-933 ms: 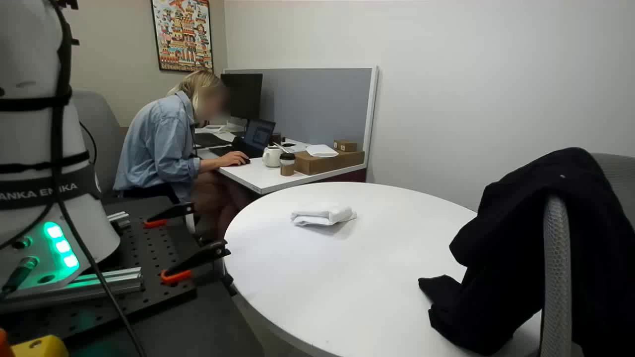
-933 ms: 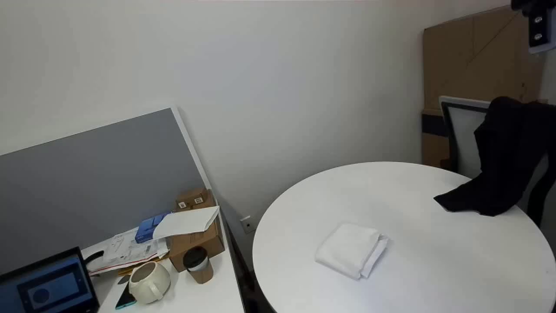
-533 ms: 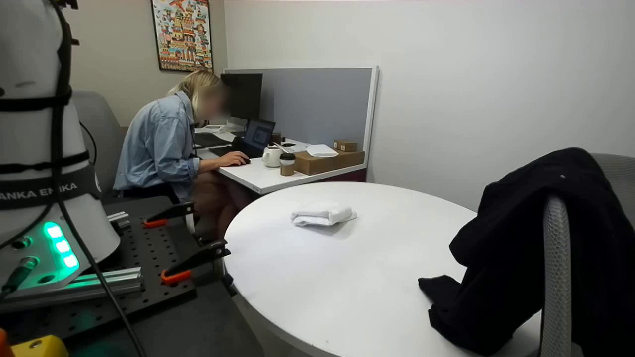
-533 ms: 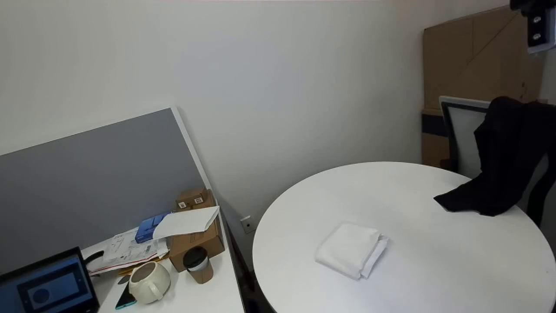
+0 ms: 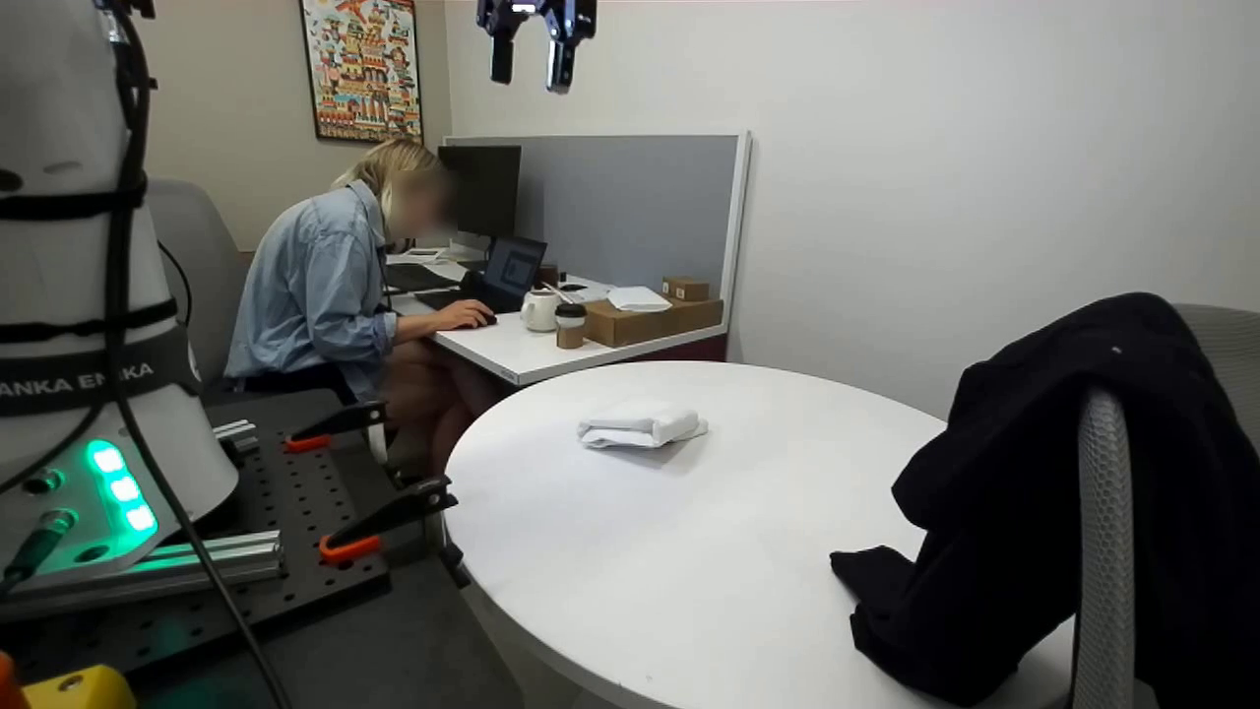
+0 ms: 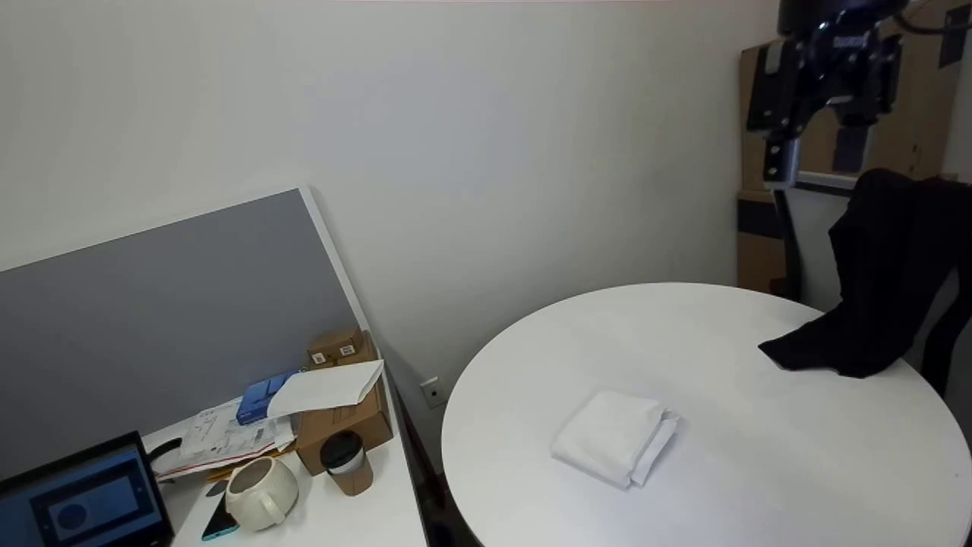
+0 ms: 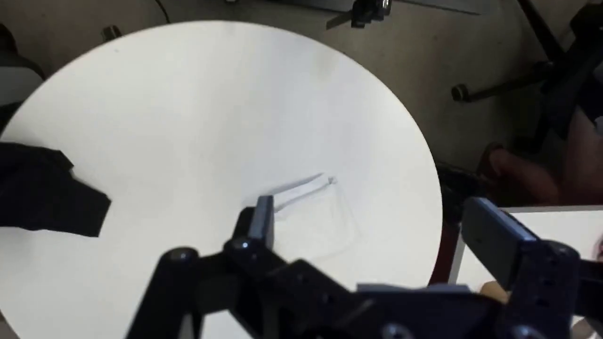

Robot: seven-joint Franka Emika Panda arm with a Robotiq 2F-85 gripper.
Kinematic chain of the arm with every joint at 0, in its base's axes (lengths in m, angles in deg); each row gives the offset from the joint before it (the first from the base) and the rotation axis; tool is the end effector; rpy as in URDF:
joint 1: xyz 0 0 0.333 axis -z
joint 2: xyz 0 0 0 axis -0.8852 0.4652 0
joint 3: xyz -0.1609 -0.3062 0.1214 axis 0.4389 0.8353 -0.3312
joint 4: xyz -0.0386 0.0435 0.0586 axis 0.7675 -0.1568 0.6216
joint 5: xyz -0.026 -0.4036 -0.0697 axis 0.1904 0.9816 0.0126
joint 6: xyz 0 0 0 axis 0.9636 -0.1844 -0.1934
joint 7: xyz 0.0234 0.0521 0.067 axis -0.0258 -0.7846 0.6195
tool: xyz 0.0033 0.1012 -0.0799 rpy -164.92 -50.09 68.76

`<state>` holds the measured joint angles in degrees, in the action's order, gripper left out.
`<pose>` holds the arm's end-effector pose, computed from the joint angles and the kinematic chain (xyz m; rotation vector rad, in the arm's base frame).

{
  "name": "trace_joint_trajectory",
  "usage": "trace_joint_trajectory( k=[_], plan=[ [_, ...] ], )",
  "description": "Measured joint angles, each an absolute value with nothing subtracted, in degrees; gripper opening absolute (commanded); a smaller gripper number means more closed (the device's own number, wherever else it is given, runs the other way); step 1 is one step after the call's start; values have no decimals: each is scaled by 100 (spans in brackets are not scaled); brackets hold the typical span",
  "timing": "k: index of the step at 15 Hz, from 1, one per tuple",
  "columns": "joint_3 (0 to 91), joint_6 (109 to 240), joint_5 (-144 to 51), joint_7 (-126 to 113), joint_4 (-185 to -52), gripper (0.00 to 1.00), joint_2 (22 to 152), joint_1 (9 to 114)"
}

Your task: Use the white towel to wipe the table surface

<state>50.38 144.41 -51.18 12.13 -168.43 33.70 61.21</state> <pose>0.3382 -0.0518 0.5143 -3.0100 -0.1968 0.0033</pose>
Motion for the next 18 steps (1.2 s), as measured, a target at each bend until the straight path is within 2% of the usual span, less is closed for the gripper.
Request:
trace_joint_trajectory(
  k=[8, 18],
  plan=[
    [5073, 17082, -5818, 1344, -16388, 100, 5965, 6022],
    [4476, 17759, -6056, 1021, -14055, 100, 9155, 6277]
  ],
)
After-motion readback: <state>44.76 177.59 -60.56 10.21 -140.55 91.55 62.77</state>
